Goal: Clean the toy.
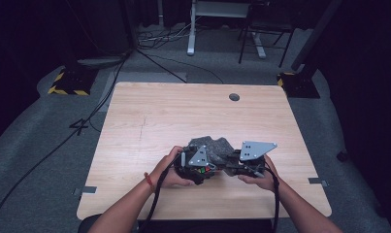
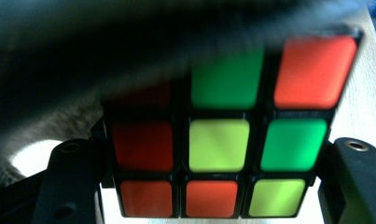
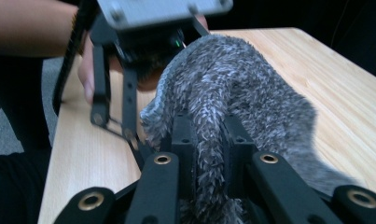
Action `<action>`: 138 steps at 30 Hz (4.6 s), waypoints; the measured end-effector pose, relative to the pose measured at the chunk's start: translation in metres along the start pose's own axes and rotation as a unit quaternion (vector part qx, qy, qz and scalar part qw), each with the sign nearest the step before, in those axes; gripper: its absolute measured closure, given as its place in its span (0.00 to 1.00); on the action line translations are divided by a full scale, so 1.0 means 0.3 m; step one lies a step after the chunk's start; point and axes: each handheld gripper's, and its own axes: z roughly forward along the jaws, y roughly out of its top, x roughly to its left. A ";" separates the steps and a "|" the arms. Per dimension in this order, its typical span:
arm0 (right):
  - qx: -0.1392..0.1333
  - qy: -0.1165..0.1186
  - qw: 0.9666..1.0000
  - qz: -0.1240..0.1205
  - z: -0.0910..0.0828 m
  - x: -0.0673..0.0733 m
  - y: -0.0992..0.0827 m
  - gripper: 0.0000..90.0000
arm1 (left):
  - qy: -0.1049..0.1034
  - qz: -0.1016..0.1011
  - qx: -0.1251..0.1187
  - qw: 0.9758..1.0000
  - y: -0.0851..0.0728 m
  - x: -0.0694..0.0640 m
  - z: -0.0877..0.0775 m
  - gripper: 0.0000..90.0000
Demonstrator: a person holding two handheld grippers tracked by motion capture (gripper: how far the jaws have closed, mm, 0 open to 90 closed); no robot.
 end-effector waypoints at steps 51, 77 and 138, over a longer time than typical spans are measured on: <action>0.049 0.041 0.997 0.030 -0.005 -0.026 -0.079 0.88 | 0.003 -0.036 -0.067 0.997 -0.031 0.048 -0.081 0.37; 0.009 0.034 0.999 0.019 -0.033 -0.020 -0.058 0.88 | -0.019 -0.030 -0.062 0.997 -0.027 0.041 -0.061 0.37; 0.068 0.004 0.997 0.030 0.006 -0.034 -0.091 0.88 | -0.027 -0.013 -0.079 0.996 0.001 0.020 -0.056 0.37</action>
